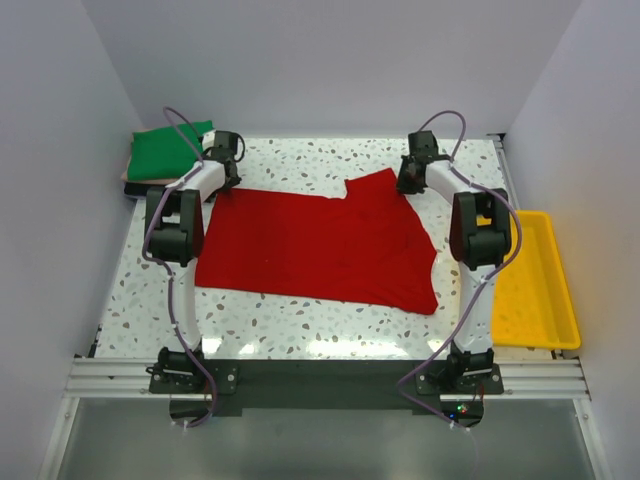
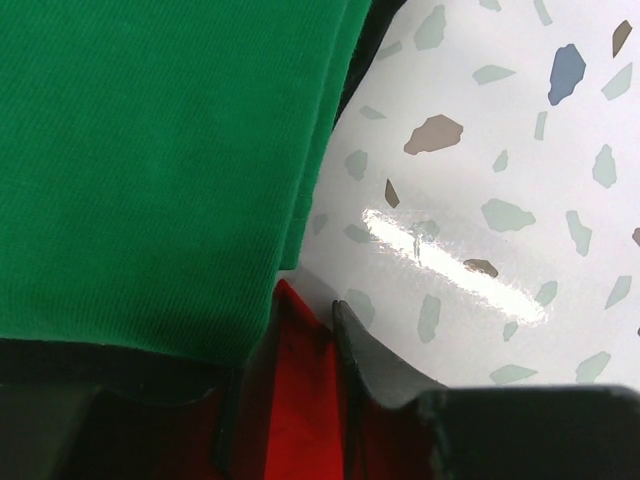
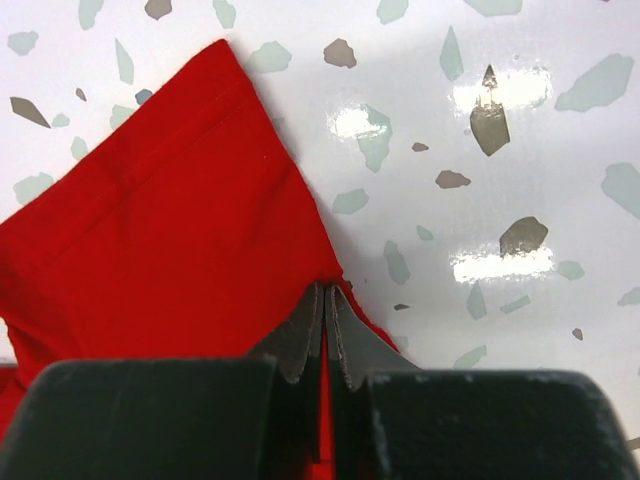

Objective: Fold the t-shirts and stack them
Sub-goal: Fold the tshirt

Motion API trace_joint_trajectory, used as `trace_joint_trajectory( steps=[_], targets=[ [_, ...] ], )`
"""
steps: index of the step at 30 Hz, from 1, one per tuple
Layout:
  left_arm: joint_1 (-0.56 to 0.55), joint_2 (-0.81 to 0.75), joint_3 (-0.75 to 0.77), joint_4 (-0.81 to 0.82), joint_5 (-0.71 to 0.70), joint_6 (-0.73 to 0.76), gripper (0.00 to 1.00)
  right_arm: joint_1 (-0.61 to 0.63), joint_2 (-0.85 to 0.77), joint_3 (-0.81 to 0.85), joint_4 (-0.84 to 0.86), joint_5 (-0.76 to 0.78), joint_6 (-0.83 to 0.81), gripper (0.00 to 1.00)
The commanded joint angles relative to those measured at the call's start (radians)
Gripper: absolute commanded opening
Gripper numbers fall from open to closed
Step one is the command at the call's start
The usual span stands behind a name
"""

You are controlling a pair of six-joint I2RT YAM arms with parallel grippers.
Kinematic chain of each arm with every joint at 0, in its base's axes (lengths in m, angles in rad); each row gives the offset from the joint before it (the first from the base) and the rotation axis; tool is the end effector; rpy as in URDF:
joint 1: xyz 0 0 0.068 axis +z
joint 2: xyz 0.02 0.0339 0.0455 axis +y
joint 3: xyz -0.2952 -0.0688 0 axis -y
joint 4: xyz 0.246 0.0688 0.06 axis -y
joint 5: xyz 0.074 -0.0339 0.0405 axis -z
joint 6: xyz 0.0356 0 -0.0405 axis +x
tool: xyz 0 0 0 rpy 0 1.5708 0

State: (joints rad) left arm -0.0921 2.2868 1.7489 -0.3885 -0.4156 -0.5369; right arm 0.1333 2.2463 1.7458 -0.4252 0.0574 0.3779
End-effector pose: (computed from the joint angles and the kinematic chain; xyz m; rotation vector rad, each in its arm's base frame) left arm 0.5189 -0.0335 0.1765 -0.6936 2.3019 0.2332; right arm 0.5108 0.0664 0.1909 0.3288 2.4782 0.1418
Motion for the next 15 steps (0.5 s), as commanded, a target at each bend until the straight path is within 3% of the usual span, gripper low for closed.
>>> trace_joint_trajectory(
  steps=[1, 15],
  targets=[
    [0.002, -0.021, 0.004, 0.003, 0.006, 0.009, 0.32, -0.015, -0.106, -0.020, 0.065, -0.027, 0.023, 0.00],
    [0.002, -0.013, 0.011, 0.005, 0.023, 0.006, 0.19, -0.041, -0.194, -0.069, 0.094, -0.048, 0.035, 0.00]
  ],
)
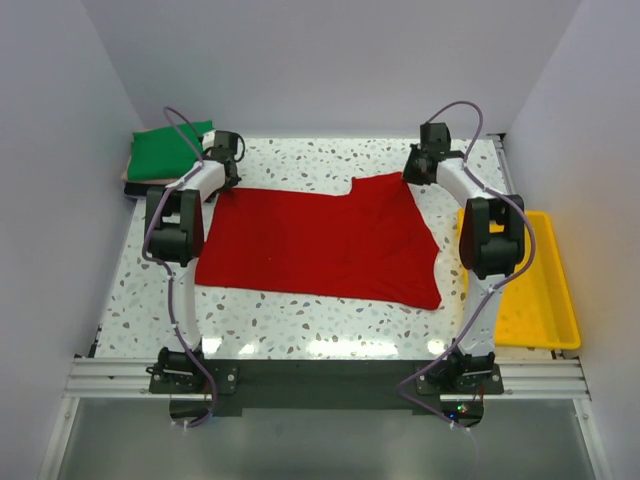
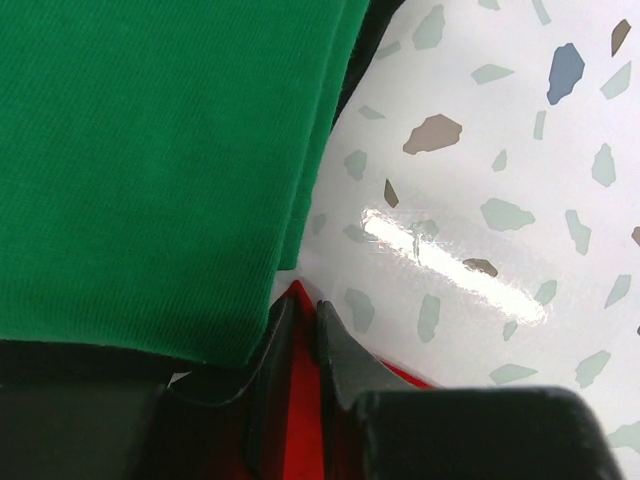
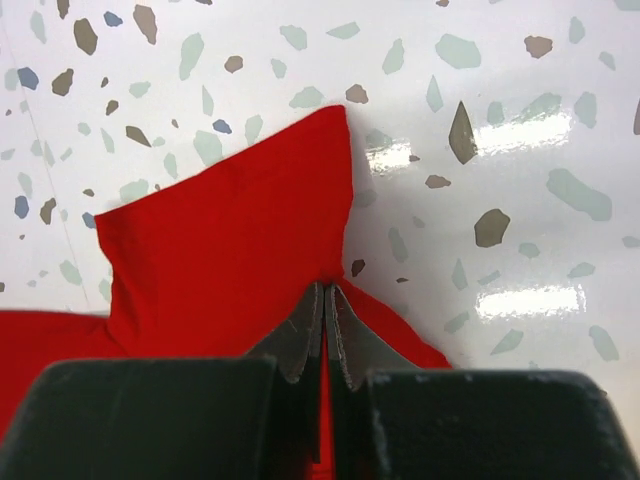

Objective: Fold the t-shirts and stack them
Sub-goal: Fold the tshirt

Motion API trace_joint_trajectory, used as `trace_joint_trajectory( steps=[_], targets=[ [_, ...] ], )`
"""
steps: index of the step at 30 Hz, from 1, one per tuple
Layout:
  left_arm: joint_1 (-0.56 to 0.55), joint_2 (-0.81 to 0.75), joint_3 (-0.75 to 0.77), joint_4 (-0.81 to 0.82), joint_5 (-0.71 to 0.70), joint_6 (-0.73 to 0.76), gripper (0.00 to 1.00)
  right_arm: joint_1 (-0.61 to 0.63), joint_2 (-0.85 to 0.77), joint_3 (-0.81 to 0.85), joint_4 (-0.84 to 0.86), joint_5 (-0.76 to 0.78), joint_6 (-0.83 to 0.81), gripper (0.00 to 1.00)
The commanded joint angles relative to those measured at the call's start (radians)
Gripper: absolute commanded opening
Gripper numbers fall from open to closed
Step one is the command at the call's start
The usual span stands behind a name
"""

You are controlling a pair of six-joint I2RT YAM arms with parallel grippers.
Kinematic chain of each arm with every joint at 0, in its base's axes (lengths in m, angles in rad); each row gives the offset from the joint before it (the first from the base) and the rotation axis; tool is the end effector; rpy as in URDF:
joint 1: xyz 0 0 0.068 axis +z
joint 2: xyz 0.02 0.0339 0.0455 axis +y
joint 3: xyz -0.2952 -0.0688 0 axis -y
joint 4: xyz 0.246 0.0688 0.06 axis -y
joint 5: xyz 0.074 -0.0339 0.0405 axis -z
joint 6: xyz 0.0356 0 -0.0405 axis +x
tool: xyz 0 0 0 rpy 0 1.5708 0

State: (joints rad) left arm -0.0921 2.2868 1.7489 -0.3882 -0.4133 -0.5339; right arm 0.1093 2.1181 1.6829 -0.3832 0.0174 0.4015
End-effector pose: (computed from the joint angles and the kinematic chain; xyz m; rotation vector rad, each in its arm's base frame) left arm 0.5189 -0.0336 0.1765 -0.6895 2.3038 0.2318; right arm 0.4940 0.0536 0.2363 0.3576 2.3736 0.2193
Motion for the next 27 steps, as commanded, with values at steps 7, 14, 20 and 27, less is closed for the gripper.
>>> trace_joint_trajectory(
  steps=[7, 14, 20, 27],
  targets=[
    [0.002, -0.033, 0.023, 0.017, 0.039, 0.009, 0.01, -0.019, -0.083, -0.025, 0.061, -0.016, 0.011, 0.00],
    [0.002, -0.075, 0.026, 0.037, 0.030, 0.017, 0.00, -0.026, -0.129, -0.072, 0.079, -0.011, 0.022, 0.00],
    [0.002, -0.131, -0.002, 0.057, 0.011, 0.026, 0.00, -0.042, -0.199, -0.153, 0.107, -0.007, 0.042, 0.00],
    [0.002, -0.187, -0.061, 0.078, 0.014, 0.019, 0.00, -0.043, -0.267, -0.241, 0.110, -0.010, 0.056, 0.00]
  ],
)
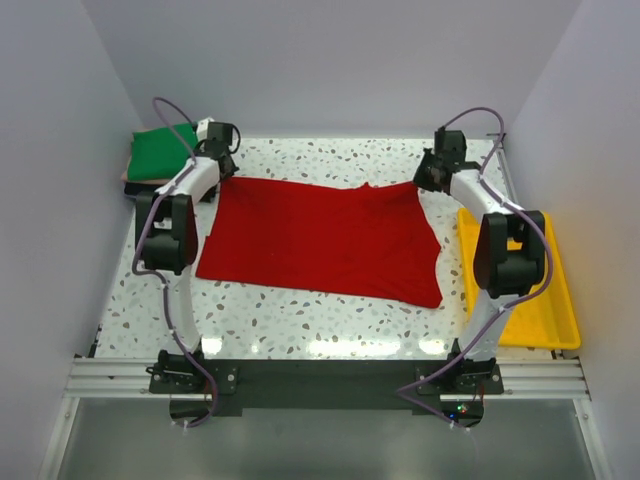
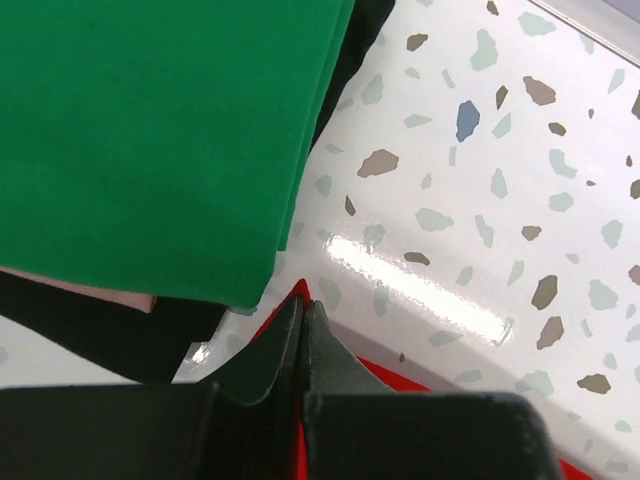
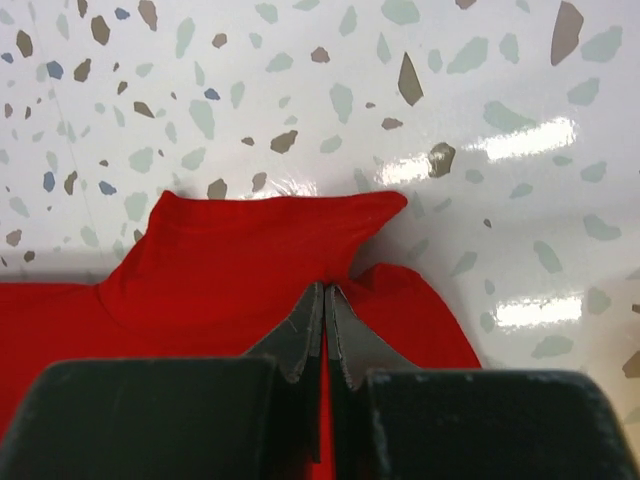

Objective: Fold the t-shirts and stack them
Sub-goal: Fold the tshirt

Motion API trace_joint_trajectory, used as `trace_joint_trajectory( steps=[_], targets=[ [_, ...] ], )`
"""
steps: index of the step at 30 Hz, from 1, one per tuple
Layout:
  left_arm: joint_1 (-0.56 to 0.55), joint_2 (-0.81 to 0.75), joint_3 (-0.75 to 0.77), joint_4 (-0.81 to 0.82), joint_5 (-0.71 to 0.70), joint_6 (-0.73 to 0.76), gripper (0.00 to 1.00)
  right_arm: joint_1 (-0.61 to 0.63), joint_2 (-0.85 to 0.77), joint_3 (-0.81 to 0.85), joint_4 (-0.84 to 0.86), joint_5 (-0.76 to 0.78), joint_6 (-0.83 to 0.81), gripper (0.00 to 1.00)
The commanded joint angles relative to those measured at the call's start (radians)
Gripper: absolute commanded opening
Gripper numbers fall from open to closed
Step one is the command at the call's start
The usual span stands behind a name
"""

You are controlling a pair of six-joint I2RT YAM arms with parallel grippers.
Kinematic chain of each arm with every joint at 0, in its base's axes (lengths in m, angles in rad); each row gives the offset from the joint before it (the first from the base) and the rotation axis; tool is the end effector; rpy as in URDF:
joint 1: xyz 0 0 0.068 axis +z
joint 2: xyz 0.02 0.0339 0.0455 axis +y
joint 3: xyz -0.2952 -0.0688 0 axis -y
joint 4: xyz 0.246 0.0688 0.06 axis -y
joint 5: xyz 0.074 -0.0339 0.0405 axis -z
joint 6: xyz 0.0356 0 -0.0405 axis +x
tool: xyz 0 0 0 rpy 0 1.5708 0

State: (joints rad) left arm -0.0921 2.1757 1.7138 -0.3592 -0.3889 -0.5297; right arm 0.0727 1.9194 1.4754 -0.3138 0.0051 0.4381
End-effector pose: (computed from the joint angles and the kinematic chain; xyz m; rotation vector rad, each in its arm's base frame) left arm 0.5068 -0.0333 0.2221 -0.6770 2.2189 0.1553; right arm 0.4472 0.0324 0.2641 0.4280 2.3025 0.2489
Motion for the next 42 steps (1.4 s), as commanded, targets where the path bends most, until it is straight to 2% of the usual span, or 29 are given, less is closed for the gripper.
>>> trace_joint_trajectory(
  steps=[1, 8, 19, 30, 42],
  targets=[
    [0.002, -0.085, -0.039, 0.051, -0.010, 0.013, 0.00, -0.008, -0.077, -0.055, 0.042, 0.001, 0.022, 0.00],
    [0.003, -0.165, -0.160, 0.063, -0.013, -0.019, 0.00, -0.005, -0.186, -0.153, 0.021, 0.007, 0.040, 0.00],
    [0.009, -0.286, -0.304, 0.039, -0.057, -0.050, 0.00, -0.002, -0.413, -0.417, 0.035, -0.036, 0.079, 0.00],
    [0.009, -0.387, -0.457, 0.023, -0.077, -0.105, 0.00, 0.019, -0.559, -0.627, 0.068, -0.071, 0.096, 0.00],
    [0.017, -0.468, -0.566, 0.011, -0.079, -0.156, 0.00, 0.042, -0.642, -0.762, 0.094, -0.097, 0.123, 0.00]
  ],
)
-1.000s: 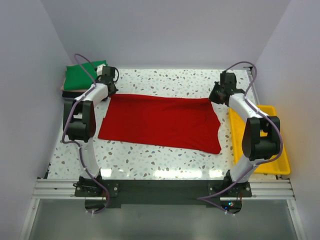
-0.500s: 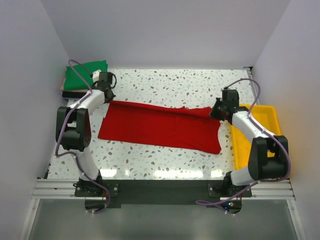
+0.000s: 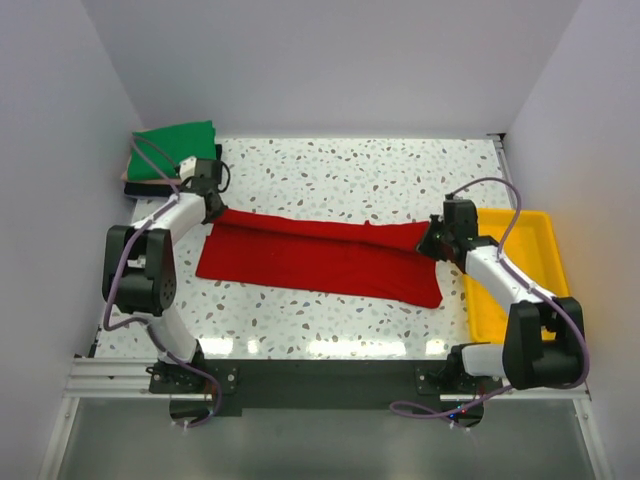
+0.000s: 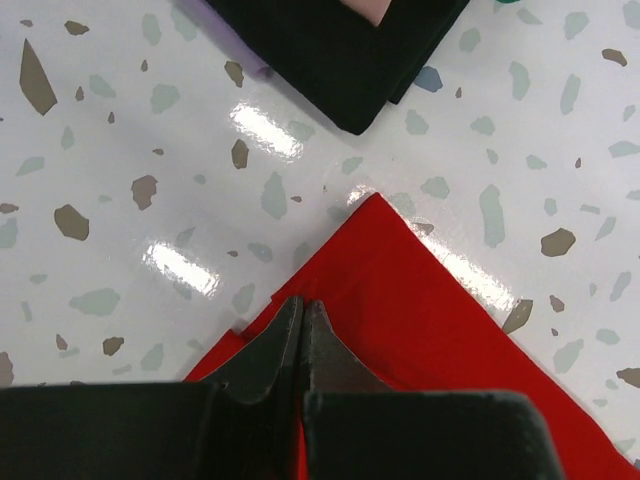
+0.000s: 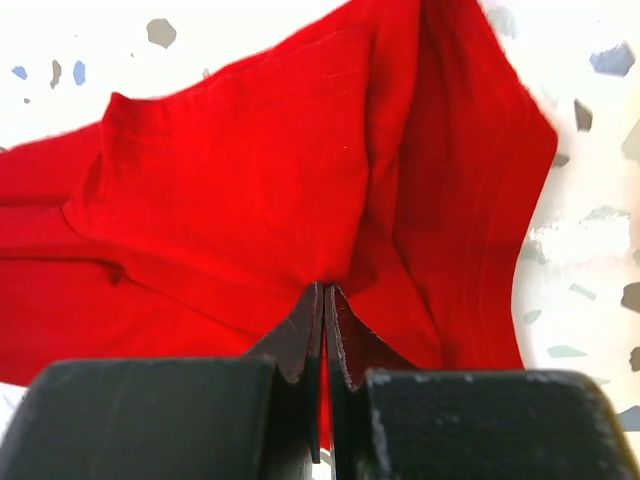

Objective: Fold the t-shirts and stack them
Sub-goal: Fold the tshirt

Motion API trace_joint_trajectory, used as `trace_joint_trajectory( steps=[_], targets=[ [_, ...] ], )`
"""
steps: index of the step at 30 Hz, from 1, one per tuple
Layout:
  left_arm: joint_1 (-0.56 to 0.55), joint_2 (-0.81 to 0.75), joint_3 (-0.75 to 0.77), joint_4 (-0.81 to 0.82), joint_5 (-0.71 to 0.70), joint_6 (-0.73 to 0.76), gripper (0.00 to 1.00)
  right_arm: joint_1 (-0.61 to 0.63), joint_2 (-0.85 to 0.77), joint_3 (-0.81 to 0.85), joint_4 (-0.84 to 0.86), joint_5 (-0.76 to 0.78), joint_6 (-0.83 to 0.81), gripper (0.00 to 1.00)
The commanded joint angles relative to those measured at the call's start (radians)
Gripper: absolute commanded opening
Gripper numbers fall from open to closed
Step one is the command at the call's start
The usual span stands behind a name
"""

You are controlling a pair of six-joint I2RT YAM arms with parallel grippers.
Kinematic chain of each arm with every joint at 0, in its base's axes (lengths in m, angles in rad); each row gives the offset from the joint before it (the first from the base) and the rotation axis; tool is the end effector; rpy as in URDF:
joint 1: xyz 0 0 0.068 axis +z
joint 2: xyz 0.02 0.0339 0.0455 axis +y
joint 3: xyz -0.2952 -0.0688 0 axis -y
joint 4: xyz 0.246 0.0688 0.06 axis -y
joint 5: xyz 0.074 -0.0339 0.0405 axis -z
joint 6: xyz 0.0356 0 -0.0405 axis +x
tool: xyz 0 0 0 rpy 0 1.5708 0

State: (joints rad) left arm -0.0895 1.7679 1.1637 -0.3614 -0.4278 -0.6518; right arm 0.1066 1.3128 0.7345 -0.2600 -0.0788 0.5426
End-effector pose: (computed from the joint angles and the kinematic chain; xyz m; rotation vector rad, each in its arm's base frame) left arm 0.3747 -0.0188 0.2251 -0.8299 2.2816 0.2165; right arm 0.2549 0.0301 0.2333 0.4923 2.3934 0.3902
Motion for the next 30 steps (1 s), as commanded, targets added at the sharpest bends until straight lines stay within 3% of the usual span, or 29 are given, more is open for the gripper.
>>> trace_joint_trajectory(
  steps=[1, 11, 13, 16, 19, 24, 30],
  targets=[
    [0.014, -0.064, -0.028, 0.013, -0.040, -0.037, 0.00, 0.010, -0.040, -0.026, 0.044, -0.018, 0.020, 0.00],
    [0.025, -0.096, -0.098, 0.013, -0.014, -0.077, 0.01, 0.010, -0.076, -0.090, 0.048, -0.022, 0.033, 0.00],
    [0.036, -0.113, -0.122, 0.018, 0.000, -0.088, 0.17, 0.010, -0.073, -0.104, 0.053, -0.029, 0.034, 0.02],
    [0.057, -0.166, -0.163, 0.057, 0.041, -0.092, 0.39, 0.010, -0.093, -0.118, 0.047, -0.039, 0.036, 0.23],
    [0.068, -0.215, -0.176, 0.082, 0.067, -0.074, 0.45, 0.010, -0.142, -0.113, 0.024, -0.032, 0.030, 0.45],
    [0.068, -0.245, -0.159, 0.133, 0.161, -0.040, 0.48, 0.010, -0.156, -0.041, 0.002, -0.022, 0.010, 0.52],
    [0.060, -0.176, -0.113, 0.173, 0.262, -0.002, 0.47, 0.103, 0.018, 0.140, -0.007, 0.076, -0.021, 0.53]
  ],
)
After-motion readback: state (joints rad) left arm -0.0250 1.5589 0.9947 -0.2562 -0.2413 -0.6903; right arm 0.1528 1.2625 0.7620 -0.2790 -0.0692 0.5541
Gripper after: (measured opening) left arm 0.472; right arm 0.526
